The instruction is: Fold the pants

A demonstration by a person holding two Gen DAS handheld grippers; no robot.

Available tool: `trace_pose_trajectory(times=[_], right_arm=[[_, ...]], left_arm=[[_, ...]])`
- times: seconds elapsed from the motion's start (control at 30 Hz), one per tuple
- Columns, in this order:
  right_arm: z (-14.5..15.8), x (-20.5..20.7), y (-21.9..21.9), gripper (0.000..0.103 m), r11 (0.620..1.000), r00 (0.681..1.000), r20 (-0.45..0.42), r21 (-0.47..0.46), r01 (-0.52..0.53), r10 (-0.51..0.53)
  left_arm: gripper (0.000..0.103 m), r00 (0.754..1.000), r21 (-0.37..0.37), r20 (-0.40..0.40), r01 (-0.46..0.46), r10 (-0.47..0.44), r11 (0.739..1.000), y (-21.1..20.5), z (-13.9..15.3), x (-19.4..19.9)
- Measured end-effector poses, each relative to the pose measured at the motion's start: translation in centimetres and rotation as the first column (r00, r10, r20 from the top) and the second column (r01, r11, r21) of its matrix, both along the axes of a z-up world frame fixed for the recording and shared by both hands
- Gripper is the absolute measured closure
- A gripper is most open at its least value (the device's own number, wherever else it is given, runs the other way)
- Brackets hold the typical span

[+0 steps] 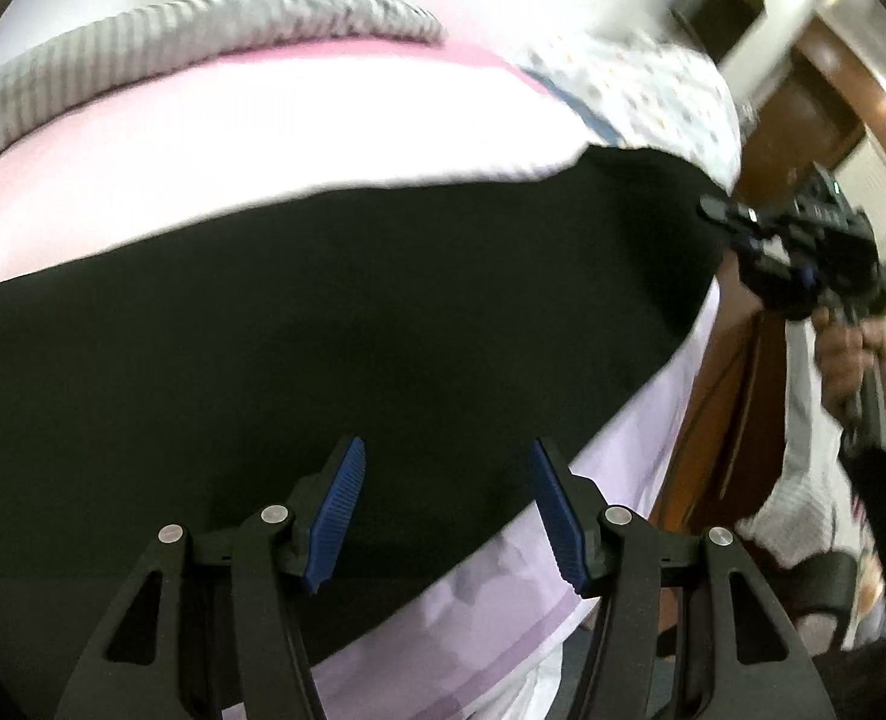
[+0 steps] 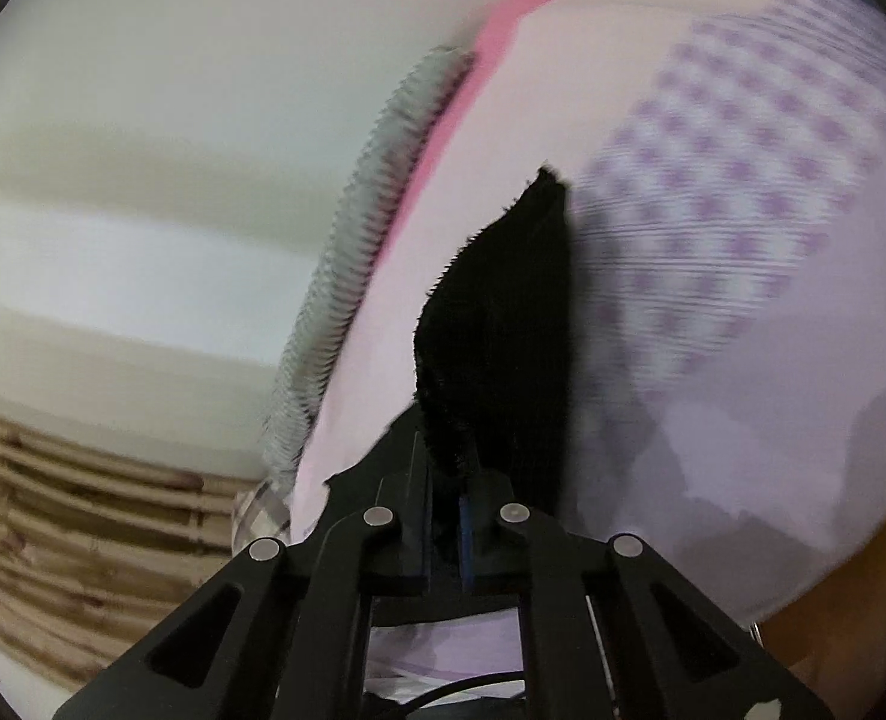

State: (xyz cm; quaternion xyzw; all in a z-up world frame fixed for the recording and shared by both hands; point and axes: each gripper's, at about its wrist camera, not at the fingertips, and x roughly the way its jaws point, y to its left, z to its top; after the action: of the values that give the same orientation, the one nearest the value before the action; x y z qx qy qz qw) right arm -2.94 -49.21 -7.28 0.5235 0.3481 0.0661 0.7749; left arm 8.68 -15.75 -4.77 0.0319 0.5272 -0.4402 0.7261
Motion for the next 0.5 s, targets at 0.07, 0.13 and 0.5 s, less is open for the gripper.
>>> trace_pose_trajectory(times=[0.07,0.13,0.5], right_arm=[[1.0,1.6,1.8,0.096,0.999,0.999,0.025,-0.005,-0.045,0.045],[1.9,3.4,4.2,0.096,0.994,0.993,0.044,-0.011,-0.108,0.109],[-0.1,10.2,21.3,0.097,0.879,0.879,0.005,0.017,-0.476,0.476]], left_arm=[[0.045,0.998,-0.024,0.008,-0.064,0.064,0.998,1.9,0.8,1.0],[0.045,0.992,-0.045,0.019,-0.122,0.123,0.991,4.0,1.5,1.8],[0.045,0.94,-0.078,0.005,-0.339,0.34,0.938,14.5,1.3,4.4]])
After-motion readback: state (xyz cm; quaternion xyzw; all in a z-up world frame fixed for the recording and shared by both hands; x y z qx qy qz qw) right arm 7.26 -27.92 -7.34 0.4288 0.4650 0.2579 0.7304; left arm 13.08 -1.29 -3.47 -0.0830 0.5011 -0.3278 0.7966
